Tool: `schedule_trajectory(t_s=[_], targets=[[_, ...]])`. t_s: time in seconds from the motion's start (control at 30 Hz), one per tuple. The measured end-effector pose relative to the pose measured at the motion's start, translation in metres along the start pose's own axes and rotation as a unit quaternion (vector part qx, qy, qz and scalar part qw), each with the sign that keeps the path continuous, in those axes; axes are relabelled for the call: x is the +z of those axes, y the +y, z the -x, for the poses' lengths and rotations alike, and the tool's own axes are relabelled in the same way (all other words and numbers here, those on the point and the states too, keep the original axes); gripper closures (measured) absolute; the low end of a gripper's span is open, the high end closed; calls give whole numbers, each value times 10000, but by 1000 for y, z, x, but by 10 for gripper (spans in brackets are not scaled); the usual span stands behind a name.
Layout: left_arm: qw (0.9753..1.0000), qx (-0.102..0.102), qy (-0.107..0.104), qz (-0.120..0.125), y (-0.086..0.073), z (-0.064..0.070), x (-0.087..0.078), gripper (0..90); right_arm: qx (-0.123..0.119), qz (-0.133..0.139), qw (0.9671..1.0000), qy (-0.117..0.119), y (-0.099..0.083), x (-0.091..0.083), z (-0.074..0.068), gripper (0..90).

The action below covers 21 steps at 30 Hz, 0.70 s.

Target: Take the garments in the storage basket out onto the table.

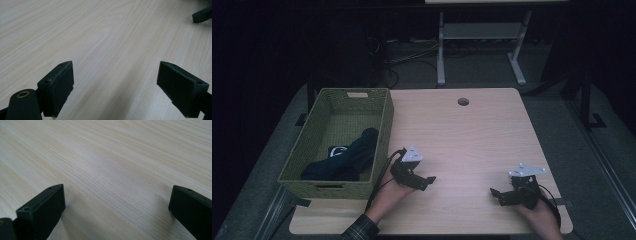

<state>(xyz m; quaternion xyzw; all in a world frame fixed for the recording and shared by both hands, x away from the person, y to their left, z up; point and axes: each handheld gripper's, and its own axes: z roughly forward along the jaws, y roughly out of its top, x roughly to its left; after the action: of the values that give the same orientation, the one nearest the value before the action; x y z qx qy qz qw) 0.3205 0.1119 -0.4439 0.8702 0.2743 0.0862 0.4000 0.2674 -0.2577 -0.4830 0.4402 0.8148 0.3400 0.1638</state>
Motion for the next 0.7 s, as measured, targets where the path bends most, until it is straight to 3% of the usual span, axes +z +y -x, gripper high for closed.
schedule_trajectory(t_s=[0.27, 0.37, 0.7], targets=[[10000, 10, -38, 46, 6, -2, -5, 137, 1, -1, 10000, 1, 0, 0, 0, 4], [9999, 132, -25, -40, 11, -3, -6, 137, 1, -1, 10000, 1, 0, 0, 0, 4], [9997, 192, -126, -48, 21, -4, -12, 137, -1, 0, 10000, 1, 0, 0, 0, 4]])
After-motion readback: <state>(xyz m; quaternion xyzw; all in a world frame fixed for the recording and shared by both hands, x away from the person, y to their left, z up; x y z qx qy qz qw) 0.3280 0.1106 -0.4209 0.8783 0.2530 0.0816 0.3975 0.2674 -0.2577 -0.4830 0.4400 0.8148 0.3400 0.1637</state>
